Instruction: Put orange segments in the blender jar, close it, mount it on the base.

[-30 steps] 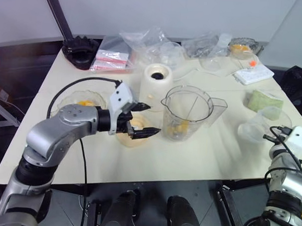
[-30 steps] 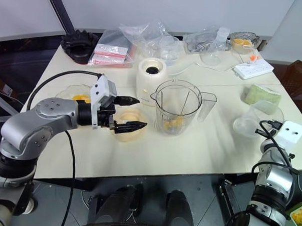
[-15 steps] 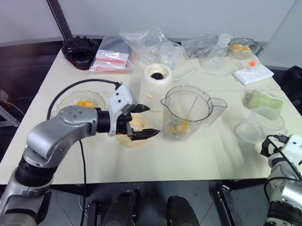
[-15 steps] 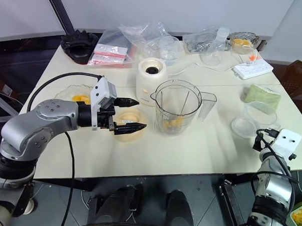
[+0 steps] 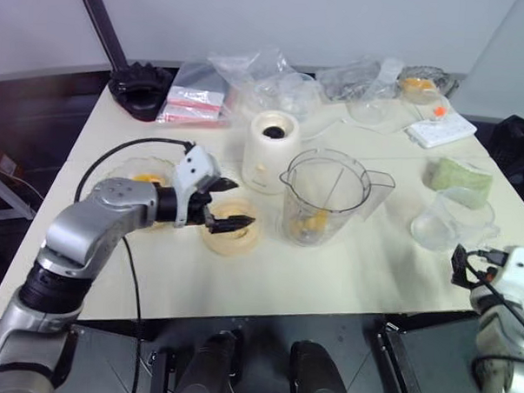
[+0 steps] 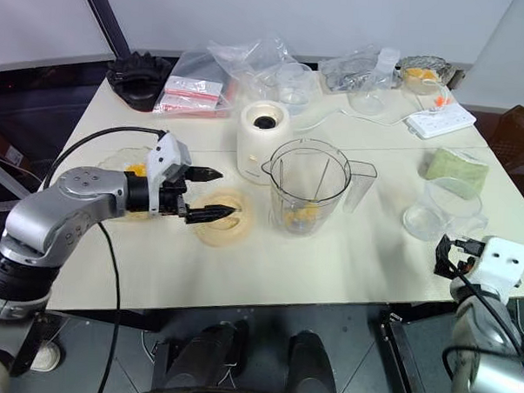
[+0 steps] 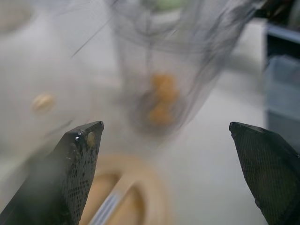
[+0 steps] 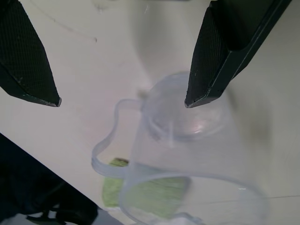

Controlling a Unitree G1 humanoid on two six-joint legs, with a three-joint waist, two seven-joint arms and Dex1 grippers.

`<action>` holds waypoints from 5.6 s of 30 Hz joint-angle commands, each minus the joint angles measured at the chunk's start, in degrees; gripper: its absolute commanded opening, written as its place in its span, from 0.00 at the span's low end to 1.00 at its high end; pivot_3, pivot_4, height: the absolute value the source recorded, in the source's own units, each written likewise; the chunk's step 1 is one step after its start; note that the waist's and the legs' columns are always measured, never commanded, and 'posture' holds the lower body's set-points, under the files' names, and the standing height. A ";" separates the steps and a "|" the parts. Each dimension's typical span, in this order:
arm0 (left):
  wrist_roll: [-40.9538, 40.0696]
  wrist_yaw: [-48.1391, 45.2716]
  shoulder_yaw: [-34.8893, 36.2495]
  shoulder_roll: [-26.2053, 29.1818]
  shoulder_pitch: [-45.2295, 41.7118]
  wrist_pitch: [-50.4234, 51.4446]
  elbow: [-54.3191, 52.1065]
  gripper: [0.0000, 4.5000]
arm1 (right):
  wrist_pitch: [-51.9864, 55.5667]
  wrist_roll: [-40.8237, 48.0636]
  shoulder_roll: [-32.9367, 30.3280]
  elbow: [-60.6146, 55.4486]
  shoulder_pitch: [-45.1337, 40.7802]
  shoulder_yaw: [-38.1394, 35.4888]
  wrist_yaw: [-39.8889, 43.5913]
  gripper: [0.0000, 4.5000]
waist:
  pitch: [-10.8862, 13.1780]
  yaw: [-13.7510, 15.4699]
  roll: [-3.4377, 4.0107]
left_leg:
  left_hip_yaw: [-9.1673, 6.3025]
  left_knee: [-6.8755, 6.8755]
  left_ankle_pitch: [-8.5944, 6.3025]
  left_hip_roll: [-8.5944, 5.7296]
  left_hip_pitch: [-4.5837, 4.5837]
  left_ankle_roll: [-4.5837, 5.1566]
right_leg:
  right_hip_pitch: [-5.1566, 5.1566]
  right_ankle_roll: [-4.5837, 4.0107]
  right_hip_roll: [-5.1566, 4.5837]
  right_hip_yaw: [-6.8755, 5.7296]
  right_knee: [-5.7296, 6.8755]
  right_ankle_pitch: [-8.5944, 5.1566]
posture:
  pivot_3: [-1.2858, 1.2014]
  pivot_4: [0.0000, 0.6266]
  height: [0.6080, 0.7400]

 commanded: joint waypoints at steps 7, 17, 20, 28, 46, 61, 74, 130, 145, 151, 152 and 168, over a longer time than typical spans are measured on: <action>19.13 -14.33 -13.50 -1.46 -10.16 -26.91 26.38 1.00 | 4.37 15.02 2.47 -20.47 22.50 -8.61 13.18 0.98 | -0.15 2.78 0.20 | 0.01 -0.67 -0.02 -0.12 0.00 -0.01 | -0.21 -0.11 -0.28 -0.02 -0.10 -0.47 | 0.52 0.24 1.00; 30.43 -20.75 -16.98 -13.01 -25.06 -51.01 61.33 1.00 | 7.08 33.08 -6.63 -31.07 33.26 -12.51 25.13 0.98 | -0.04 3.90 -0.03 | -0.27 -0.78 -0.36 -0.31 -0.46 0.19 | -0.48 0.27 -0.31 -0.55 -0.02 -0.83 | 0.52 0.24 1.00; 31.85 -22.62 -16.76 -15.85 -27.44 -54.35 66.98 1.00 | 9.23 39.79 -15.02 -32.54 29.26 -13.78 23.27 0.98 | 0.12 3.44 -0.33 | -0.24 -0.42 -0.42 -0.32 -0.40 0.30 | -0.26 0.30 -0.33 -0.60 -0.02 -0.81 | 0.52 0.24 1.00; 35.93 -22.36 -16.46 -19.30 -28.48 -58.24 73.22 1.00 | 13.17 50.36 -30.06 -32.13 17.07 -11.73 15.05 0.98 | 0.34 2.40 -0.71 | -0.31 0.41 -0.53 -0.10 -0.02 0.27 | 0.73 0.06 -0.46 -0.77 -0.43 -0.55 | 0.52 0.24 1.00; 39.29 -22.53 -13.86 -22.52 -28.93 -55.32 81.13 0.06 | 14.30 51.84 -33.03 -30.38 11.73 -8.22 9.76 1.00 | 0.16 2.24 -0.87 | -0.14 1.02 -0.68 0.28 -0.04 0.49 | 1.08 0.18 -0.22 -0.89 -0.73 -0.12 | 0.52 0.24 1.00; 24.69 -38.90 -1.14 -11.29 -52.80 -30.06 54.05 0.06 | 12.46 41.50 -28.31 -22.97 8.63 -3.69 13.47 1.00 | 0.24 1.22 -0.91 | -0.07 1.21 -0.56 0.24 -1.08 0.66 | 0.06 0.52 -0.11 -1.05 -0.53 0.32 | 0.52 0.24 1.00; 24.47 -40.50 -5.52 -29.45 -69.46 -38.96 80.44 0.06 | 10.66 29.32 -25.52 -16.71 -0.73 2.76 12.62 1.00 | 0.26 1.70 -0.92 | -0.02 1.33 -0.43 0.21 -1.04 0.76 | 0.14 0.56 -0.10 -1.06 -0.52 0.34 | 0.52 0.24 1.00; 41.47 -30.28 -9.04 -46.14 -60.16 -47.63 89.58 0.06 | -1.26 -0.88 -12.45 12.92 -23.19 22.16 13.21 1.00 | 0.18 2.57 -0.74 | 0.00 2.00 -0.54 0.25 -0.74 0.70 | 0.57 0.69 -0.05 -1.06 -0.06 0.29 | 0.52 0.24 1.00; 39.83 -27.68 -6.33 -46.83 -57.15 -44.32 88.96 0.06 | -1.35 -2.07 -9.84 11.70 -22.13 22.32 14.17 0.21 | 0.08 2.67 -0.57 | -0.09 1.92 -0.63 0.21 -0.13 0.65 | 1.05 0.59 -0.10 -1.09 -0.35 0.20 | 0.52 0.24 1.00; 38.66 -21.91 -3.96 -47.76 -55.48 -38.99 87.87 0.06 | -1.54 -2.49 -10.05 11.67 -22.03 22.49 13.73 0.21 | 0.02 2.77 -0.48 | -0.11 1.86 -0.68 0.11 -0.12 0.74 | 1.10 0.62 -0.20 -1.09 -0.54 0.21 | 0.52 0.24 1.00; 38.65 -20.08 -3.74 -48.01 -55.46 -36.93 87.83 0.06 | -1.59 -2.56 -10.10 11.72 -22.09 22.51 13.69 0.21 | 0.01 2.83 -0.47 | -0.12 1.86 -0.69 0.08 -0.12 0.74 | 1.10 0.64 -0.21 -1.09 -0.54 0.21 | 0.52 0.24 1.00; 40.58 -11.10 -5.38 -48.73 -51.73 -27.95 84.98 0.06 | -3.09 -4.14 -10.07 14.77 -24.72 24.21 14.27 0.21 | -0.55 2.76 -0.03 | -0.32 1.85 -0.76 -0.09 0.08 0.84 | 1.68 1.05 -0.34 -1.03 -0.84 -0.01 | 0.52 0.24 1.00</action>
